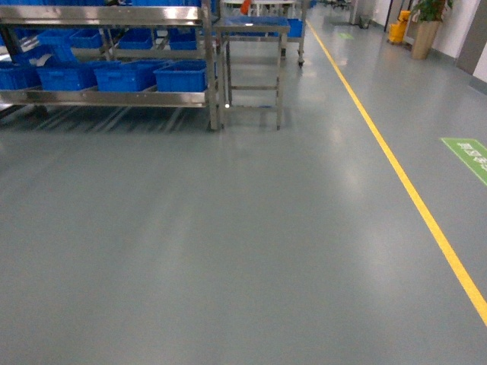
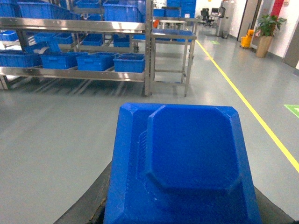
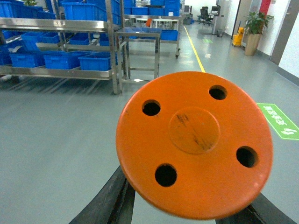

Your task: Sort blue parts and orange caps into right shelf containers

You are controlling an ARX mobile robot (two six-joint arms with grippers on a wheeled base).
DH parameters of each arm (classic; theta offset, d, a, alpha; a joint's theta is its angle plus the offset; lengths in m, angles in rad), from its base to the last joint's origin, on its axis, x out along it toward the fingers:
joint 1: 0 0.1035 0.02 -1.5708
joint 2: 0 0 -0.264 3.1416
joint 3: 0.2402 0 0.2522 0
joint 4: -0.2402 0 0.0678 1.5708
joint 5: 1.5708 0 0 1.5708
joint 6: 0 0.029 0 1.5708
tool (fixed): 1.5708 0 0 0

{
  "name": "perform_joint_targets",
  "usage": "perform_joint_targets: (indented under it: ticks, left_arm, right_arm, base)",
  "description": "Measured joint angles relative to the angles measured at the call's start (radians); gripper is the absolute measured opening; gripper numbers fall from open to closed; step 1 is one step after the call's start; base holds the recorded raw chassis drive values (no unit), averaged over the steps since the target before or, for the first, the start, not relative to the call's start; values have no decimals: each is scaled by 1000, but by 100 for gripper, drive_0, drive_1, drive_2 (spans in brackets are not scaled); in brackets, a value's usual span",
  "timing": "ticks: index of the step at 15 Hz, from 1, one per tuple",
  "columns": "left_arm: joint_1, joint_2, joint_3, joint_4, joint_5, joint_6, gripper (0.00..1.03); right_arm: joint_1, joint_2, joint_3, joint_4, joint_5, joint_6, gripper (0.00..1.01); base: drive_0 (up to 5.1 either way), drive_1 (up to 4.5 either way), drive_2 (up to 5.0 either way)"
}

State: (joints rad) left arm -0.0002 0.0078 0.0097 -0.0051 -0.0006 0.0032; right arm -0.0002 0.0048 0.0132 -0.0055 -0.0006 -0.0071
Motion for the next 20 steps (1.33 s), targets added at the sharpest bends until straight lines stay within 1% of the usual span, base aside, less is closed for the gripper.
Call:
perform_joint_targets:
  ticks: [20]
  left_arm:
    - [0, 0, 0, -2, -1, 0, 44]
  right_arm:
    - [0, 0, 0, 2, 0, 0, 41]
  base:
    - [-4, 430, -437]
